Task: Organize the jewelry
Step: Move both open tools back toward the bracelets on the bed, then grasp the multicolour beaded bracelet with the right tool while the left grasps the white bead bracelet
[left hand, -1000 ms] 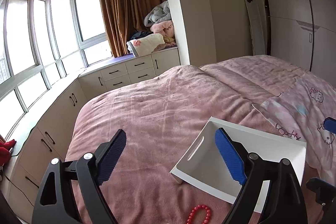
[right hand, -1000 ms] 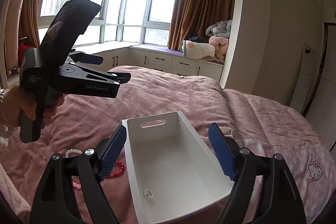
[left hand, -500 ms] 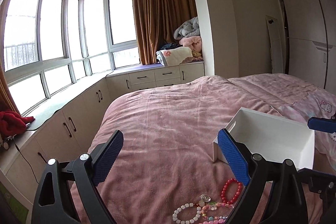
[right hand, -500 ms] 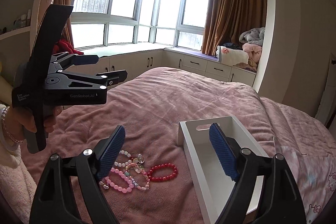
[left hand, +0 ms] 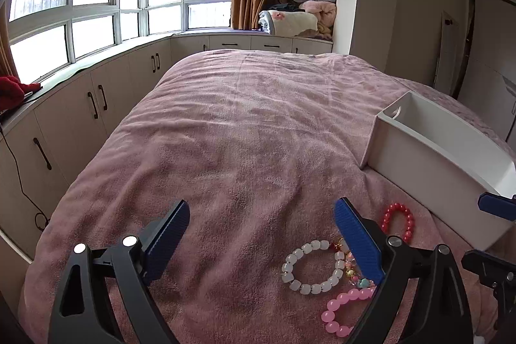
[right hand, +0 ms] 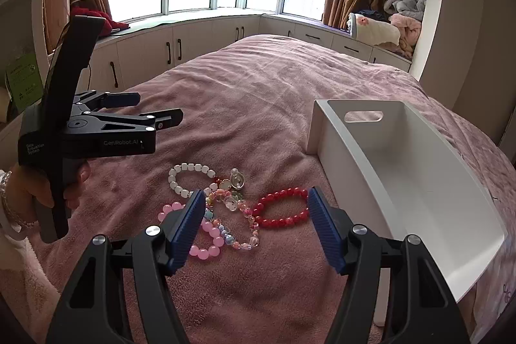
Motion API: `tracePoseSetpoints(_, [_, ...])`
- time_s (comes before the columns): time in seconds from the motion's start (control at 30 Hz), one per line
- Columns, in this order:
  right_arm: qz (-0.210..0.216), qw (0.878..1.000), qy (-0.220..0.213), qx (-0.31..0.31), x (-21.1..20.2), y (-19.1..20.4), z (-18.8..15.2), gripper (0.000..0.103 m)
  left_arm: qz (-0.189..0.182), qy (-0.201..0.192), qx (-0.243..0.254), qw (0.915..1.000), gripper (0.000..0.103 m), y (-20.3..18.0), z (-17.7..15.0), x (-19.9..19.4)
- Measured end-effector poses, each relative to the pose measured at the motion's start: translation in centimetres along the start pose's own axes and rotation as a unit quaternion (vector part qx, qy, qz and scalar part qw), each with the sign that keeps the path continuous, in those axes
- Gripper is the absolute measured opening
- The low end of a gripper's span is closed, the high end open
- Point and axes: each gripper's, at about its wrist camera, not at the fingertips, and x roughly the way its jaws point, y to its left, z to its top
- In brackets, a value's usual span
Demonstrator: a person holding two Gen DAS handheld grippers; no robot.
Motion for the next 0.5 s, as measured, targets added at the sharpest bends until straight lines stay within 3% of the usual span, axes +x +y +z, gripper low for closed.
tracePoseSetpoints(0.23, [-0.021,0.998,0.054,0.004,4.7,0.2,-2.1,0.056,-0.030,0.031,0.029,0.9986,0.081,-0.4,-1.4,3.0])
tracePoseSetpoints(0.43, [-0.015,0.994,0.095,0.055,7.5,-1.3,-3.5,0.055,-0.049,0.080,0.072,0.9930,0.062,-2.0,-3.5,5.2])
tracePoseSetpoints(0.5, [-0.006,0.992,0.104,0.069,8.1,-1.7,-3.8,0.055,-0.051,0.090,0.080,0.9914,0.050,-2.3,-4.0,5.7])
